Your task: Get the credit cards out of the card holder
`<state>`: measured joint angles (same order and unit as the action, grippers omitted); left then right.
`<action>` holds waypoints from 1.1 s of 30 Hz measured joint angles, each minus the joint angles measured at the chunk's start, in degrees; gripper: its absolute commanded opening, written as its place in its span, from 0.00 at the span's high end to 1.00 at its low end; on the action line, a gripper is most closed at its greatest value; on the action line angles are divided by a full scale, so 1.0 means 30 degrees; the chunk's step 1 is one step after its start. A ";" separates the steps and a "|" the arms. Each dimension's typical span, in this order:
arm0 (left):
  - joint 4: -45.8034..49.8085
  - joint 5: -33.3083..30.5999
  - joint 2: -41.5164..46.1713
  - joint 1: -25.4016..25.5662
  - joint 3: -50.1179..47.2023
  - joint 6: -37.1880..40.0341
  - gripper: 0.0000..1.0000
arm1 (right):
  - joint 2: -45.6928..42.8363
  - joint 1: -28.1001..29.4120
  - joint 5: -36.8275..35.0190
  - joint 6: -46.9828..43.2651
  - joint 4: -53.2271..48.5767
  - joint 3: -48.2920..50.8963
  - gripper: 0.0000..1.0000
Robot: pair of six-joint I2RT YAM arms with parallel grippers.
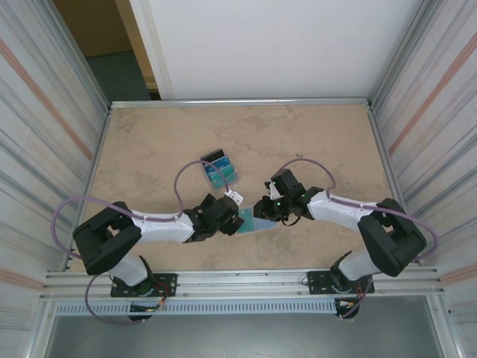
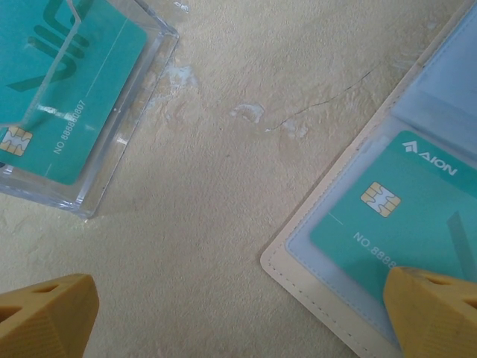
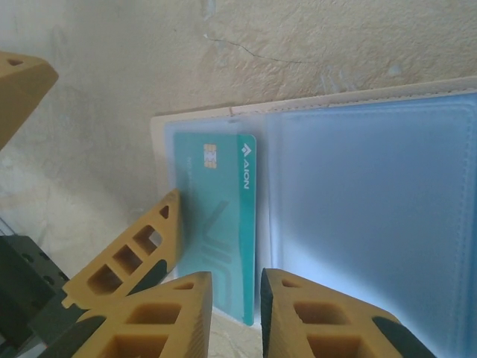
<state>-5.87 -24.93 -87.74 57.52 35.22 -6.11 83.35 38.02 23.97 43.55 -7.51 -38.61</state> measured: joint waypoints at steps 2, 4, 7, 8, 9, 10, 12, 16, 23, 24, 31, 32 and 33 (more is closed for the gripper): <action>-0.0073 -0.0138 0.0087 0.0087 -0.0117 -0.0058 0.01 | 0.0262 -0.0044 0.0211 0.0007 0.0291 0.0095 0.77; -0.0066 -0.0255 0.0124 0.0211 -0.0153 -0.0058 0.01 | 0.0430 -0.0044 0.0452 0.0029 0.0488 0.0153 0.77; -0.0058 -0.0423 0.0124 0.0379 -0.0153 -0.0058 0.01 | 0.0627 -0.0044 0.0597 0.0146 0.0772 0.0175 0.77; -0.0051 -0.0452 0.0124 0.0437 -0.0153 -0.0058 0.01 | 0.0685 -0.0044 0.0619 0.0204 0.0845 0.0189 0.77; -0.0051 -0.0546 0.0109 0.0503 -0.0153 -0.0058 0.01 | 0.0743 -0.0044 0.0634 0.0226 0.0933 0.0197 0.77; -0.0058 -0.0612 0.0095 0.0568 -0.0153 -0.0066 0.01 | 0.0845 -0.0044 0.0685 0.0284 0.1020 0.0197 0.77; -0.0058 -0.0729 0.0073 0.0648 -0.0153 -0.0131 0.01 | 0.0998 -0.0044 0.0787 0.0306 0.1122 0.0204 0.77; -0.0051 -0.0801 0.0051 0.0750 -0.0153 -0.0379 0.01 | 0.1311 -0.0044 0.0984 0.0335 0.1224 0.0204 0.77; -0.0015 -0.0801 0.0051 0.0750 -0.0153 -0.0488 0.01 | 0.1953 -0.0044 0.1056 0.0335 0.1450 0.0204 0.78; -0.0007 -0.0809 0.0051 0.0750 -0.0153 -0.0495 0.01 | 0.2040 -0.0044 0.1093 0.0335 0.1508 0.0204 0.78; -0.0007 -0.0867 0.0051 0.0750 -0.0153 -0.0488 0.01 | 0.2681 -0.0044 0.1545 0.0350 0.2055 0.0204 0.79; -0.0007 -0.0867 0.0051 0.0750 -0.0153 -0.0488 0.01 | 0.2739 -0.0044 0.1647 0.0357 0.2164 0.0204 0.79; -0.0007 -0.0874 0.0051 0.0750 -0.0153 -0.0488 0.01 | 0.2798 -0.0044 0.1785 0.0364 0.2295 0.0204 0.79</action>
<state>-5.89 -27.55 -87.59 59.77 34.76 -7.57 91.74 37.89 29.32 44.64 -0.62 -38.00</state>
